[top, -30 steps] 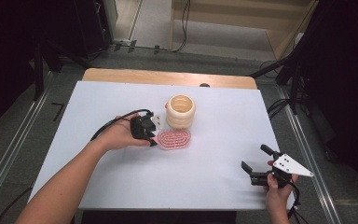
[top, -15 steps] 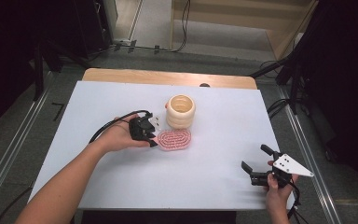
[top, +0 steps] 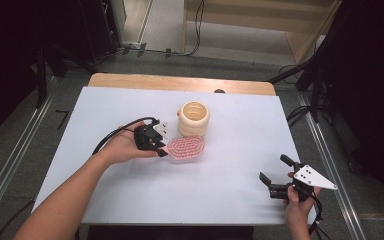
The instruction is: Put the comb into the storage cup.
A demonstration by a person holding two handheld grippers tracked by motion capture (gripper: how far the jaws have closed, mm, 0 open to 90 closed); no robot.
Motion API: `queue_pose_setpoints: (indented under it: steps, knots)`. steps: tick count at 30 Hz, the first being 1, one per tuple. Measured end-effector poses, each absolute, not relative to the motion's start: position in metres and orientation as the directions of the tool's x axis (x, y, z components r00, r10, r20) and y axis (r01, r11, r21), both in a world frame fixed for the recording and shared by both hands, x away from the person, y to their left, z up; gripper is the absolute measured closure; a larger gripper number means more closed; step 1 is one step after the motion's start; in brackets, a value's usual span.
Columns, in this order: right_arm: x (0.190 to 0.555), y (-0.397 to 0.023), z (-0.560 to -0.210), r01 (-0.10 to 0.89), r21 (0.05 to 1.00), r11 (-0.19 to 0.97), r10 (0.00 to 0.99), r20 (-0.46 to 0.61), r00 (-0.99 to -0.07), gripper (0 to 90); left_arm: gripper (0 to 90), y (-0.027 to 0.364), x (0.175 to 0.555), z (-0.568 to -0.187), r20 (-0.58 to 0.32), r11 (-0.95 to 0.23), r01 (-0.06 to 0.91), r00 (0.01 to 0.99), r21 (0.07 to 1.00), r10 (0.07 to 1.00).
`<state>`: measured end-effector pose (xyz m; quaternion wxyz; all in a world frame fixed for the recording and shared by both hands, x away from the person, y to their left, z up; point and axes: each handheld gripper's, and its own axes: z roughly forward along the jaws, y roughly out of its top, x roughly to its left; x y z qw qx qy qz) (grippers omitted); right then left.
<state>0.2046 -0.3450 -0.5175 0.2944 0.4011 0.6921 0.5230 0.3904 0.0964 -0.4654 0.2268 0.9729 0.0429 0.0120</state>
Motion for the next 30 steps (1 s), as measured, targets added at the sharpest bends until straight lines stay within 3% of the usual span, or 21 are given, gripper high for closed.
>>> queue_pose_setpoints:
  steps: [30]
  knots:
    - [0.21,-0.323,-0.484,0.265,0.958,0.111,0.814,0.066,-0.577,0.0,70.7,0.119,0.368,-0.443,0.057,-0.732,0.067,0.988,0.678,0.143]
